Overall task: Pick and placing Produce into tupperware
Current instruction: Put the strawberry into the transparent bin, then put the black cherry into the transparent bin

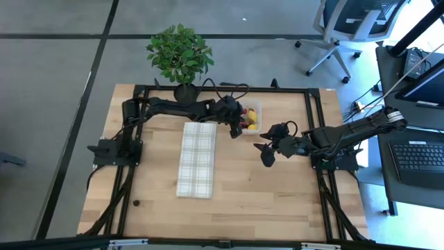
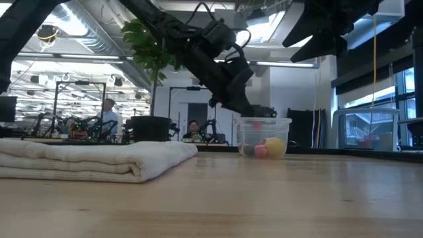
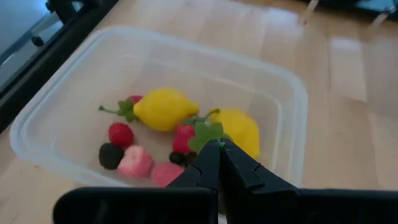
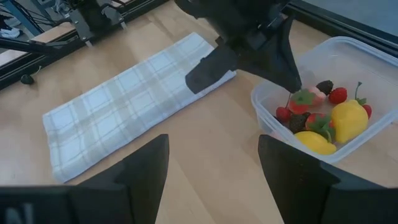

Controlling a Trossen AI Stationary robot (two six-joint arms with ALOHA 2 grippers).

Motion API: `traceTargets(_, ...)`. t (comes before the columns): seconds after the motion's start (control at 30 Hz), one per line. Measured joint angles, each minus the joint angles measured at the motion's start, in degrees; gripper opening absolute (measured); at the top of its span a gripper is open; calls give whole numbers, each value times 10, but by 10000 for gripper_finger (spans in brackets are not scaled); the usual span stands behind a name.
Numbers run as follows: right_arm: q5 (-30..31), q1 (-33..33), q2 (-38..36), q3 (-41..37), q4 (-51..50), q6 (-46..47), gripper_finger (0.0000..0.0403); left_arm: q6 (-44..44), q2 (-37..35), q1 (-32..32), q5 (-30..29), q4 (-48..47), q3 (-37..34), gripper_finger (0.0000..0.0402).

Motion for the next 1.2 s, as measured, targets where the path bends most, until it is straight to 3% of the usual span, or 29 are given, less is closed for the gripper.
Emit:
traceTargets(0.27,0,0,0,0,0,-1,249,2,0,7,32,-5,0,0)
traceTargets(0.77,0,0,0,0,0,0,249,32,0,2,35,0,0,5)
traceTargets(1.0,0,0,0,0,0,0,249,33,0,3,35,0,0,47)
traceTargets(1.2,-1,0,0,0,0,1,249,35,-11,3,35,2,-1,114)
